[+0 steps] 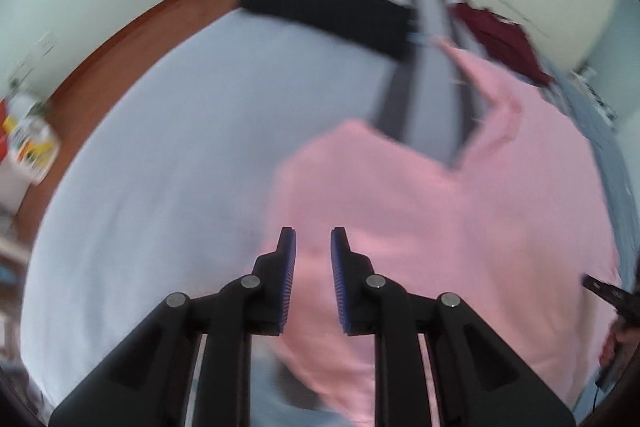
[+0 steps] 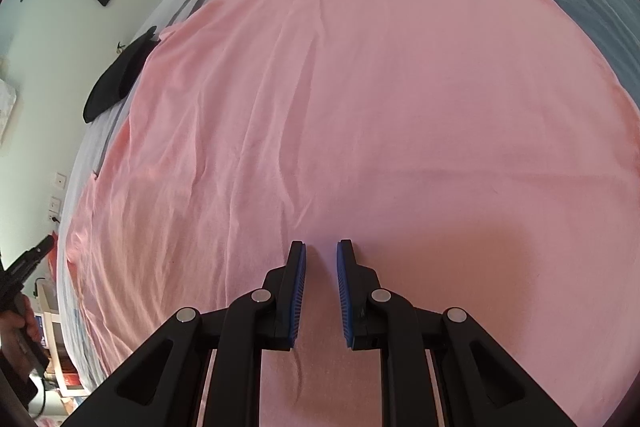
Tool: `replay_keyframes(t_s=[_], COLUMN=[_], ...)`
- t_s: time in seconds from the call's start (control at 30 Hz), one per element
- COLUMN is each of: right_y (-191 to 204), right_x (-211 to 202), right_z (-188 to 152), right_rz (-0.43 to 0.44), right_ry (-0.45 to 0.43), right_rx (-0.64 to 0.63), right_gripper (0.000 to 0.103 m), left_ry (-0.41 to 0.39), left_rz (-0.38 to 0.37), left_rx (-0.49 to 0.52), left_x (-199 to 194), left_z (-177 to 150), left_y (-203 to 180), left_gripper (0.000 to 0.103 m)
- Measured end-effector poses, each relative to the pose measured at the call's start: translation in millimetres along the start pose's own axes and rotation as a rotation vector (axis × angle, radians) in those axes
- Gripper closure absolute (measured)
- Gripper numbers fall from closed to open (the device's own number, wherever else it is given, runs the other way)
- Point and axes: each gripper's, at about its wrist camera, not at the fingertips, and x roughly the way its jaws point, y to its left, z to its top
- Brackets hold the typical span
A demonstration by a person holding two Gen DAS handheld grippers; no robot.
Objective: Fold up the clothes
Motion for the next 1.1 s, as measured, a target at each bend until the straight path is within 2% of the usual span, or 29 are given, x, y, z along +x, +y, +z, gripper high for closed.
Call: replay_keyframes(t_s=[0.1,0.23,0.43,0.53,0.57,0.6,0.7,0.8,0.93,1.03,1.1], right_y=[0,0,2,2,2,2,1,0,-2,-4,-4], right_x=[0,-1,1,1,1,1,1,0,-2,-2,-3], right_z=[0,1,3,2,2,2,1,1,0,-1,-1], right_rz=[0.001,0.002,0.000,0.000,0.000,0.000,0.003,0.006,0.011,0.014,0.017], right_ry=[0.003,0.008,0.012,0.011,0.010,0.009,0.007,0.006,0.005,0.004,0.005], right_rx=[-0.006,-0.020,-0.026,-0.022,-0.021,-0.020,-0.019,-0.020,-0.021,-0.022,-0.025], right_gripper=[0.088,0.088,0.088,0.088,0.088,0.088,0.088,0.088,0.088,0.088,0.088], left_ry=[0.035,0.074,0.105,0.107,0.103,0.098,0.062,0.006,-0.050,-0.028,0.021], left_rz=[0.085,0.095,0.028,0.032,0.034,0.032,0.016,-0.020,-0.109,-0.145,-0.181], left_rx=[-0.159,-0.146,-0.174,-0.133,-0.114,-0.100,-0.064,0.007,0.129,0.241,0.250], left_x=[10,21,36,37,37,35,22,0,-20,-7,6], left_z=[-9,-18,-21,-22,-22,-22,-22,-21,-23,-36,-46], left_y=[21,24,25,21,19,17,5,-27,-96,-154,-176], left_gripper=[0.088,0.088,0.088,0.088,0.093,0.103,0.103,0.103,0.103,0.103,0.103])
